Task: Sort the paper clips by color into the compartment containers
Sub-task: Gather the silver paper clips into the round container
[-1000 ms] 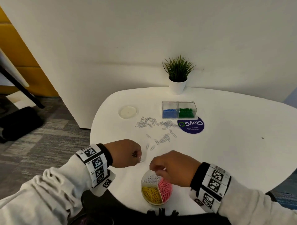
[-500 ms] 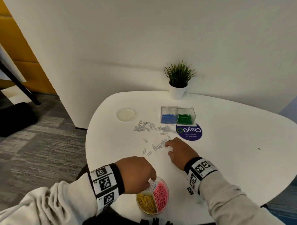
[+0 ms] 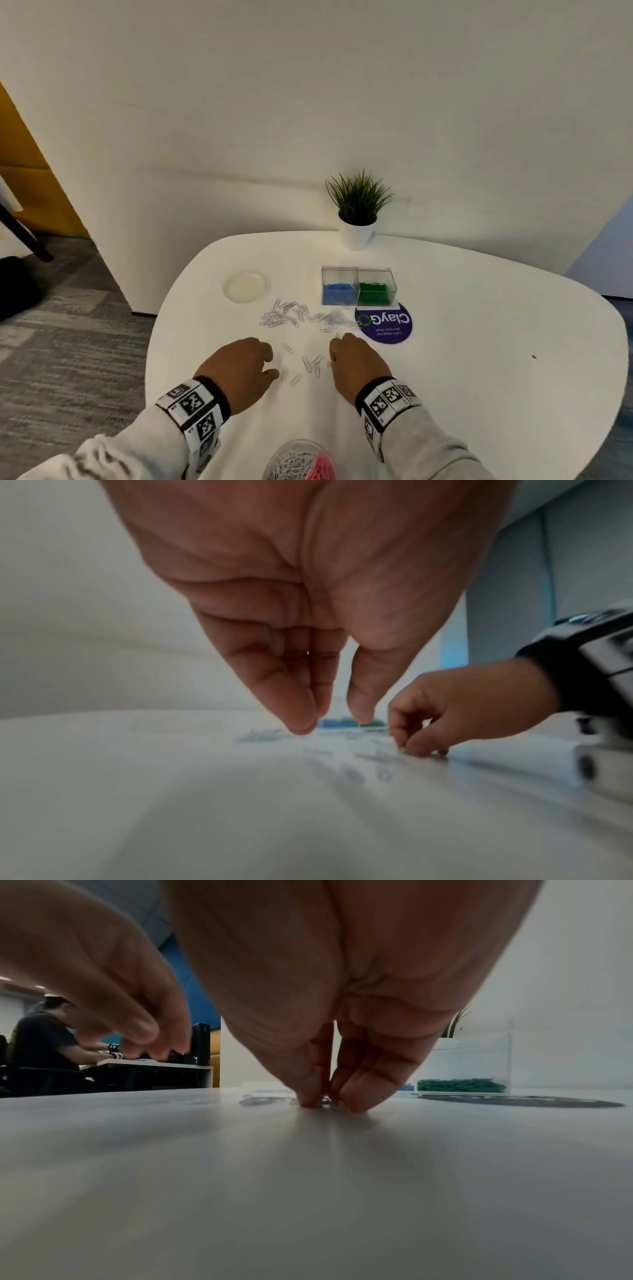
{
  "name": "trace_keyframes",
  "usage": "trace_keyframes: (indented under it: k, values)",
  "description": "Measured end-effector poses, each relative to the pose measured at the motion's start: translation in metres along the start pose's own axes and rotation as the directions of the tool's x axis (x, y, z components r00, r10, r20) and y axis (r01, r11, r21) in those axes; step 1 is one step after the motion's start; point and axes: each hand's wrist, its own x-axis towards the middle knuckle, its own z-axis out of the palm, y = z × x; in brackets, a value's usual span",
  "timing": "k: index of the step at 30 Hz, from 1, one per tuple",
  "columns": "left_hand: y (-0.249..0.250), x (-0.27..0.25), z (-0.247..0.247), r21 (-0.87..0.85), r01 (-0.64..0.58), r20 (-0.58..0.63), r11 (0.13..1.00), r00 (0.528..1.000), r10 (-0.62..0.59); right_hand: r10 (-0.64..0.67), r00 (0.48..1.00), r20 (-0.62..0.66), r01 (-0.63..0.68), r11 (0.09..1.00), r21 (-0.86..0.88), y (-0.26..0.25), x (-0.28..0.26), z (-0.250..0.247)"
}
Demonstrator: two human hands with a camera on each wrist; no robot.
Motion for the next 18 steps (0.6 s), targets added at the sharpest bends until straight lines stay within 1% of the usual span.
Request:
trace_keyframes:
  k: [1,3,6,7,9,10,11,12,13,14,15,16,17,18]
  values:
    - [0.000,0.007,0.004,-0.005,0.027,0.023,1.000,0.999,-0.026,-0.002,1.000,-0.005,0.002,1.000,0.000,0.000,0.000,0.000]
    - [0.004,0.018,0.011,-0.022,0.044,0.070,0.999,0.997,-0.042,-0.005,1.000,-0.010,0.005,1.000,0.002,-0.002,-0.001,-0.001]
    - [0.014,0.032,0.021,0.057,-0.001,0.117,0.998,0.993,-0.006,-0.002,1.000,-0.013,0.003,0.998,0.058,-0.002,-0.003,-0.005]
    - [0.016,0.034,0.023,0.073,-0.022,0.116,0.997,0.993,0.014,0.001,1.000,-0.013,0.000,0.996,0.084,-0.001,-0.004,-0.006]
    - [0.016,0.036,0.028,0.079,-0.074,0.076,0.994,0.995,0.068,0.013,1.000,-0.025,-0.009,0.991,0.133,0.000,-0.005,-0.010]
    - [0.014,0.036,0.030,0.080,-0.099,0.052,0.992,0.994,0.095,0.041,0.998,-0.055,-0.030,0.980,0.195,0.001,-0.005,-0.013]
    - [0.011,0.037,0.033,0.075,-0.113,0.038,0.991,0.993,0.110,0.103,0.990,-0.094,-0.070,0.951,0.301,0.003,-0.004,-0.016]
    - [0.009,0.036,0.033,0.068,-0.119,0.027,0.991,0.993,0.117,0.204,0.972,-0.116,-0.130,0.880,0.457,0.007,-0.003,-0.020]
    - [0.007,0.036,0.033,0.066,-0.122,0.012,0.990,0.993,0.121,0.322,0.943,-0.086,-0.193,0.737,0.647,0.012,-0.002,-0.026]
    - [0.006,0.036,0.034,0.055,-0.124,0.000,0.991,0.992,0.125,0.412,0.911,0.005,-0.242,0.525,0.816,0.016,-0.001,-0.029]
    - [0.005,0.037,0.035,0.036,-0.115,0.001,0.993,0.993,0.115,0.448,0.888,0.105,-0.278,0.342,0.898,0.021,0.000,-0.032]
    - [0.004,0.037,0.033,-0.004,-0.093,0.006,0.996,0.996,0.093,0.446,0.881,0.157,-0.305,0.282,0.910,0.024,0.001,-0.033]
    - [0.003,0.039,0.033,-0.058,-0.049,0.026,0.997,0.998,0.050,0.424,0.892,0.157,-0.330,0.374,0.867,0.025,0.001,-0.032]
    - [0.002,0.040,0.031,-0.129,0.001,0.040,0.992,0.999,0.004,0.376,0.918,0.123,-0.332,0.562,0.758,0.026,0.002,-0.030]
